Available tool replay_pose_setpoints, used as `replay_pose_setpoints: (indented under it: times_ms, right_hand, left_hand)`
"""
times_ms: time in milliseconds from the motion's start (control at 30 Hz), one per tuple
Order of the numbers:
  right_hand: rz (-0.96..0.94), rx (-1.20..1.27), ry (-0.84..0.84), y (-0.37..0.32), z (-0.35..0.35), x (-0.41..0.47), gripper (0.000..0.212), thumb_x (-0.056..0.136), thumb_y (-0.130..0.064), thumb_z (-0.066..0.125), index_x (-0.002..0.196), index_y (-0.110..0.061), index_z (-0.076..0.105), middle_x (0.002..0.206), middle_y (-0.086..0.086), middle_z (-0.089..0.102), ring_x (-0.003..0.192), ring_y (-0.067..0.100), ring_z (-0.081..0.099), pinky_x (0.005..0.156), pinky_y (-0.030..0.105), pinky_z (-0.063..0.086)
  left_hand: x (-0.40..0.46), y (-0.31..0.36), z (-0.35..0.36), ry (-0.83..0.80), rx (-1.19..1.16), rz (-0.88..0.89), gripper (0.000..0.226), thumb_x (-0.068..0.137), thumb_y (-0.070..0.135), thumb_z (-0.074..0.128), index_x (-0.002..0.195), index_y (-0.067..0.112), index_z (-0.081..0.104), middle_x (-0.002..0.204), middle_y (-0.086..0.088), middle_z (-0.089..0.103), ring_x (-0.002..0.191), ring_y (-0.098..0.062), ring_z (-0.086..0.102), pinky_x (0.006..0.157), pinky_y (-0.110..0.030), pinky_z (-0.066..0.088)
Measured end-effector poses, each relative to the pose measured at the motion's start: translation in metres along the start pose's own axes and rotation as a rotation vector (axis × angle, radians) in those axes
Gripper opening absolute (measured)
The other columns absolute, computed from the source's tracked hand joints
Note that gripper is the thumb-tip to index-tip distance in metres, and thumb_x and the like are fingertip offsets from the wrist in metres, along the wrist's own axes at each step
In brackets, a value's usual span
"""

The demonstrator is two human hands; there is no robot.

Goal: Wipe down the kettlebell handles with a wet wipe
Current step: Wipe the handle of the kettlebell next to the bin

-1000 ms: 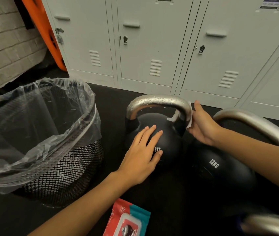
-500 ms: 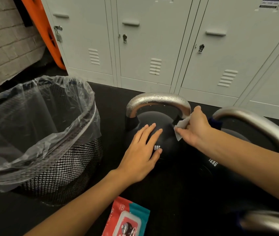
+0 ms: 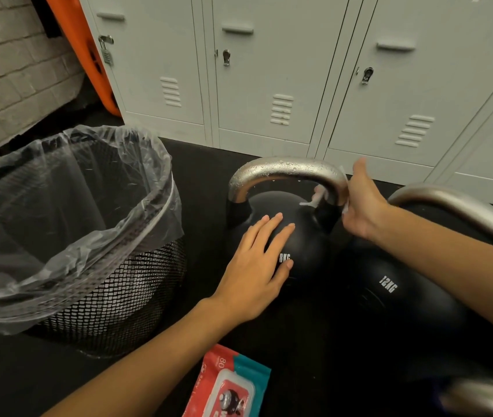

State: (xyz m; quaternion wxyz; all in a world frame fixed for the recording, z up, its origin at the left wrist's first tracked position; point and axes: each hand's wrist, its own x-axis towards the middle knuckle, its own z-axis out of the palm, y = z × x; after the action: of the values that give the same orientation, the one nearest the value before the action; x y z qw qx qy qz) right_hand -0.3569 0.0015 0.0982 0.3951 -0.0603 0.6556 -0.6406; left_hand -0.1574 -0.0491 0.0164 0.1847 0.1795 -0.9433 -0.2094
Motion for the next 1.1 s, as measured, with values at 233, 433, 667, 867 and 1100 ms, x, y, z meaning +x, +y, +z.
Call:
replay_pose_setpoints:
  times_ms: [233, 433, 667, 867, 1100]
  right_hand:
    - [-0.071, -0.062, 0.027, 0.017, -0.005, 0.005, 0.086, 0.097, -0.068, 0.012, 0.108, -0.004, 0.067, 0.102, 0.014, 0.069, 0.112, 0.023, 0.063, 0.111, 0.034, 0.041]
    - [0.051, 0.067, 0.082, 0.037, -0.009, -0.011, 0.058, 0.106, -0.047, 0.022, 0.132, -0.006, 0.053, 0.132, 0.012, 0.059, 0.119, 0.024, 0.058, 0.095, 0.033, 0.050]
    - [0.022, -0.127, 0.036, 0.042, -0.021, -0.031, 0.042, 0.101, -0.005, 0.047, 0.142, 0.006, 0.042, 0.134, 0.019, 0.057, 0.116, 0.027, 0.062, 0.092, 0.035, 0.051]
    - [-0.230, -0.549, 0.070, 0.036, -0.044, -0.030, 0.022, 0.088, -0.008, 0.071, 0.105, 0.002, 0.064, 0.096, 0.016, 0.073, 0.085, 0.026, 0.073, 0.079, 0.037, 0.059]
    - [-0.156, -0.500, 0.051, 0.045, -0.027, -0.032, 0.019, 0.084, -0.014, 0.076, 0.094, 0.001, 0.070, 0.089, 0.015, 0.075, 0.075, 0.023, 0.074, 0.060, 0.031, 0.060]
  left_hand:
    - [0.001, -0.002, 0.001, -0.001, 0.016, -0.003, 0.057, 0.102, 0.037, 0.042, 0.153, 0.028, 0.018, 0.161, 0.008, 0.007, 0.147, -0.008, -0.005, 0.118, -0.025, 0.002]
    - [0.001, 0.000, -0.002, -0.021, -0.010, -0.010, 0.055, 0.103, 0.038, 0.038, 0.153, 0.028, 0.019, 0.161, 0.009, 0.007, 0.147, -0.008, -0.006, 0.119, -0.026, 0.004]
    - [0.001, 0.000, -0.002, -0.033, -0.001, -0.019, 0.056, 0.103, 0.039, 0.037, 0.153, 0.029, 0.016, 0.161, 0.010, 0.005, 0.147, -0.007, -0.007, 0.119, -0.028, 0.004]
    - [0.000, 0.000, -0.002, -0.032, -0.016, -0.017, 0.055, 0.103, 0.038, 0.038, 0.153, 0.028, 0.018, 0.161, 0.009, 0.007, 0.147, -0.008, -0.006, 0.122, -0.032, 0.008]
    - [0.001, 0.000, -0.002, -0.029, -0.006, -0.014, 0.056, 0.102, 0.038, 0.038, 0.153, 0.028, 0.018, 0.162, 0.009, 0.007, 0.147, -0.009, -0.006, 0.122, -0.031, 0.008]
